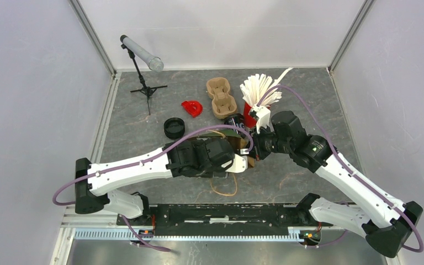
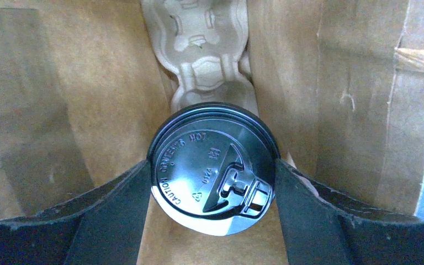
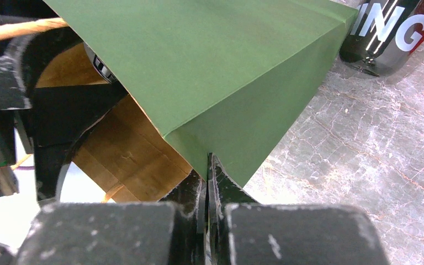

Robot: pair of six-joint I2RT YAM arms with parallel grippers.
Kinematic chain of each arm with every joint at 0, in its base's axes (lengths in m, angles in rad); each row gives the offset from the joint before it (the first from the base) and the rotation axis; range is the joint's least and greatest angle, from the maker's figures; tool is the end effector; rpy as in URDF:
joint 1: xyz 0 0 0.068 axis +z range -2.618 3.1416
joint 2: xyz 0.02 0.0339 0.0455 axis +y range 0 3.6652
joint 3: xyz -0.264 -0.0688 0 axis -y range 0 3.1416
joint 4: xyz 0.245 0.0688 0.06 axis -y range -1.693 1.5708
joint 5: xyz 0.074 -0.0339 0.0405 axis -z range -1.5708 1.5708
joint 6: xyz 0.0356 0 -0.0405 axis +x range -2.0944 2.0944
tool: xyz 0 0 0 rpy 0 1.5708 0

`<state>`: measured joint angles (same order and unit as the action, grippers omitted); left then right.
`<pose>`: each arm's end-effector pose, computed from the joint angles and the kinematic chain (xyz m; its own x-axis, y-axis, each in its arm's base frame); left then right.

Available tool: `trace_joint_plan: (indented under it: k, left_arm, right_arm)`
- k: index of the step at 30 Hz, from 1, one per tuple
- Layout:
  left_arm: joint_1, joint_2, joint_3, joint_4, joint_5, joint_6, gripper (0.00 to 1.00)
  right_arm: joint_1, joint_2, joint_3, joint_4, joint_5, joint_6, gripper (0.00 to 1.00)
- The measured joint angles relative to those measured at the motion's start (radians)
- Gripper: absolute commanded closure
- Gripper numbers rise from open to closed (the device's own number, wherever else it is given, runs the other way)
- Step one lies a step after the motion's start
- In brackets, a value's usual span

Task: Pack the takeout coffee

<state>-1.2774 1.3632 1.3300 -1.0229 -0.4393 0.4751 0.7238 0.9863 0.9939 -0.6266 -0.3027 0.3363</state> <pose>0.0911 -0.2490 0.3312 0.1447 0.9524 -0.2684 0.8317 0.0298 0.5544 0.1479 0.1449 0.3329 -0.6790 -0.1798 -0.7118 -0.6250 0.6502 0.4320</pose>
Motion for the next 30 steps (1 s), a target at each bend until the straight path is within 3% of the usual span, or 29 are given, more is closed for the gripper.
trace_joint_plan:
  k: [8,30]
  left_arm:
    - [0.004,0.008,-0.095,0.020,0.002,0.000,0.68]
    - [0.023,0.065,-0.136,0.098,0.005,0.000,0.69]
  right_arm:
    - [0.000,-0.001,0.001,0.000,0.000,0.006,1.00]
    - [0.000,-0.004,0.001,-0.004,0.000,0.006,1.00]
